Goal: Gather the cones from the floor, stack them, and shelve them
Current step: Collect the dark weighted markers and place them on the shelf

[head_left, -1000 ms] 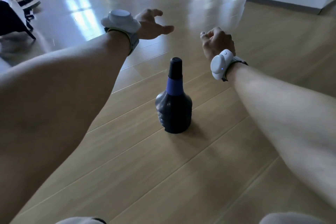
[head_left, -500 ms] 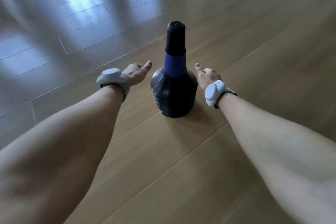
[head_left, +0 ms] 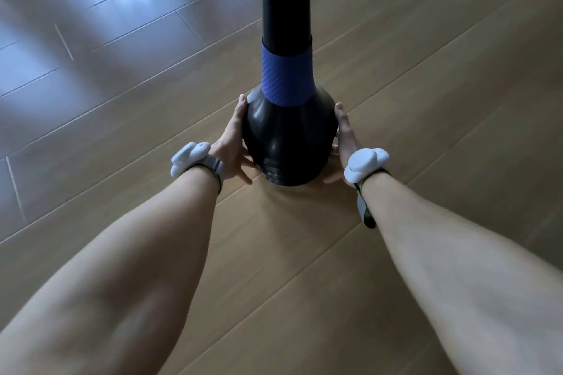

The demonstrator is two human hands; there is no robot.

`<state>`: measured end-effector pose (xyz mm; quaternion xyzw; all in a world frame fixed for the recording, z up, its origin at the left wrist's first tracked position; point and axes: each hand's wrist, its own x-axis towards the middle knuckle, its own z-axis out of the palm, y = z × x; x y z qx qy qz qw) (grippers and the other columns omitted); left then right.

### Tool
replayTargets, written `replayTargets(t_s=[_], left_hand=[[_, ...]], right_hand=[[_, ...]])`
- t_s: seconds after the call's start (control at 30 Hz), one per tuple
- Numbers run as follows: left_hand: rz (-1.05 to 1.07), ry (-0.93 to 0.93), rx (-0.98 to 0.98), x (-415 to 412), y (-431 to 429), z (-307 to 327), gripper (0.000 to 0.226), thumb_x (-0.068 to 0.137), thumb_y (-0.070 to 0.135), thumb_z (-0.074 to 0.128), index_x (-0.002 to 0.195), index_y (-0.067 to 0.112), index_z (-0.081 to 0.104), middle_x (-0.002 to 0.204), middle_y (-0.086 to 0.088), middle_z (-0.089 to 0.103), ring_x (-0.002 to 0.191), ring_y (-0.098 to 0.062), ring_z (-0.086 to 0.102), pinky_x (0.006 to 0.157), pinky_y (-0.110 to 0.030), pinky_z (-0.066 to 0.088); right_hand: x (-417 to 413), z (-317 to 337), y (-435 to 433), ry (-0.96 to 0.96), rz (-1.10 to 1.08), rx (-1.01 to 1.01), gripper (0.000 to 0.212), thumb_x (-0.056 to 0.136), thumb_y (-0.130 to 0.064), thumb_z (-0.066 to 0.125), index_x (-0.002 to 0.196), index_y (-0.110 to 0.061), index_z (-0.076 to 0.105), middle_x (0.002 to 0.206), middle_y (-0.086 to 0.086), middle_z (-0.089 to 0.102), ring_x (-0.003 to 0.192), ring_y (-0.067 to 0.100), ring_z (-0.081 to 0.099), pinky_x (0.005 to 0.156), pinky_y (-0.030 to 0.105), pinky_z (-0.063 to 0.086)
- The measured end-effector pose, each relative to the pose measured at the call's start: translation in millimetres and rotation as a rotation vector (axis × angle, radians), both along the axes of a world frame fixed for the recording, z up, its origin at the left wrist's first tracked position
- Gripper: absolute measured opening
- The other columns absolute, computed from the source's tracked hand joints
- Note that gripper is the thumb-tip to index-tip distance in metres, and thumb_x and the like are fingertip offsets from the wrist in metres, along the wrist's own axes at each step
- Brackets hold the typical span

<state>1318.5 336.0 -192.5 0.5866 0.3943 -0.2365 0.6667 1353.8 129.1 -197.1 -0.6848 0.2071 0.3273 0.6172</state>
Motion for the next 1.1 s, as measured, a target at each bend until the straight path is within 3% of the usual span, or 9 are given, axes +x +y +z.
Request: replayTargets(t_s=[0.17, 0.33, 0.5, 0.6, 0.77, 0.87, 0.93, 1.0, 1.1], left_hand=[[0.090, -0.053, -0.091, -4.4, -12.6, -6.2, 0.099, 0.063, 0.091, 0.039, 0.147, 0.040, 0.028, 0.150, -0.010, 0.039, 0.130, -0.046, 0.041, 0.095, -0.077, 0.022], [0.179, -0.110, -0.193, -13.4, -18.6, -7.8, 0.088, 0.069, 0.084, 0.047, 0.141, 0.035, 0.040, 0.134, -0.010, 0.053, 0.114, -0.037, 0.055, 0.081, -0.053, 0.049], [0.225, -0.140, -0.194, -11.8, -21.7, -0.8, 0.074, 0.067, 0.082, 0.052, 0.123, 0.033, 0.052, 0.127, 0.000, 0.057, 0.118, -0.028, 0.054, 0.100, -0.059, 0.039], [0.254, -0.143, -0.207, -16.7, -22.4, -6.9, 0.083, 0.067, 0.082, 0.052, 0.133, 0.032, 0.046, 0.131, -0.002, 0.053, 0.123, -0.032, 0.050, 0.102, -0.062, 0.035], [0.291, -0.231, -0.255, -28.0, -22.0, -17.0, 0.072, 0.073, 0.080, 0.048, 0.130, 0.037, 0.049, 0.131, -0.002, 0.058, 0.117, -0.032, 0.057, 0.090, -0.059, 0.046], [0.316, -0.295, -0.285, -35.3, -25.0, -20.0, 0.054, 0.077, 0.078, 0.045, 0.112, 0.038, 0.057, 0.126, -0.002, 0.062, 0.114, -0.030, 0.060, 0.093, -0.062, 0.045], [0.334, -0.299, -0.305, -39.8, -25.2, -22.1, 0.053, 0.077, 0.078, 0.045, 0.107, 0.037, 0.058, 0.127, -0.003, 0.061, 0.115, -0.031, 0.060, 0.095, -0.064, 0.043], [0.326, -0.296, -0.294, -43.4, -24.1, -19.8, 0.056, 0.076, 0.078, 0.046, 0.112, 0.036, 0.057, 0.127, -0.003, 0.060, 0.116, -0.032, 0.059, 0.092, -0.064, 0.045], [0.298, -0.286, -0.242, -45.2, -22.5, -9.6, 0.066, 0.078, 0.078, 0.044, 0.129, 0.036, 0.048, 0.124, -0.002, 0.058, 0.111, -0.029, 0.059, 0.078, -0.054, 0.051]], right_hand=[[2.7, -7.3, 1.4, -0.078, -0.079, 0.037, 0.117, 0.028, -0.106, 0.038, 0.132, -0.053, 0.049, 0.146, -0.009, 0.047, 0.137, 0.024, 0.041, 0.112, 0.057, 0.027], [-7.0, 5.1, 3.8, 0.023, -0.109, 0.113, 0.091, 0.062, -0.093, 0.040, 0.134, -0.039, 0.050, 0.132, 0.002, 0.058, 0.116, 0.033, 0.056, 0.094, 0.061, 0.046], [-5.9, -1.1, 4.1, 0.110, -0.133, 0.180, 0.094, 0.059, -0.093, 0.043, 0.133, -0.036, 0.052, 0.136, 0.007, 0.055, 0.120, 0.036, 0.053, 0.098, 0.061, 0.042], [-9.5, 1.9, 3.5, 0.092, -0.094, 0.180, 0.083, 0.072, -0.090, 0.035, 0.132, -0.035, 0.051, 0.134, 0.002, 0.056, 0.122, 0.032, 0.052, 0.104, 0.061, 0.036], [-10.2, 5.4, 4.7, 0.034, -0.095, 0.258, 0.036, 0.092, -0.070, 0.030, 0.090, -0.042, 0.052, 0.108, -0.009, 0.056, 0.114, 0.020, 0.048, 0.109, 0.048, 0.033], [-10.7, 2.5, 8.0, 0.058, -0.153, 0.325, 0.051, 0.091, -0.071, 0.033, 0.119, -0.035, 0.056, 0.125, -0.006, 0.058, 0.121, 0.025, 0.046, 0.112, 0.052, 0.027], [-12.4, 0.2, 10.1, 0.090, -0.148, 0.311, 0.066, 0.087, -0.076, 0.035, 0.138, -0.035, 0.044, 0.140, 0.000, 0.049, 0.129, 0.031, 0.043, 0.111, 0.059, 0.027], [-14.2, -3.3, 9.2, 0.081, -0.128, 0.290, 0.065, 0.085, -0.077, 0.037, 0.134, -0.036, 0.045, 0.128, 0.002, 0.054, 0.118, 0.031, 0.050, 0.105, 0.053, 0.036], [-17.8, -7.5, 5.6, 0.071, -0.113, 0.273, 0.074, 0.075, -0.085, 0.043, 0.125, -0.031, 0.052, 0.077, -0.005, 0.063, 0.067, 0.017, 0.061, 0.082, 0.037, 0.048]])
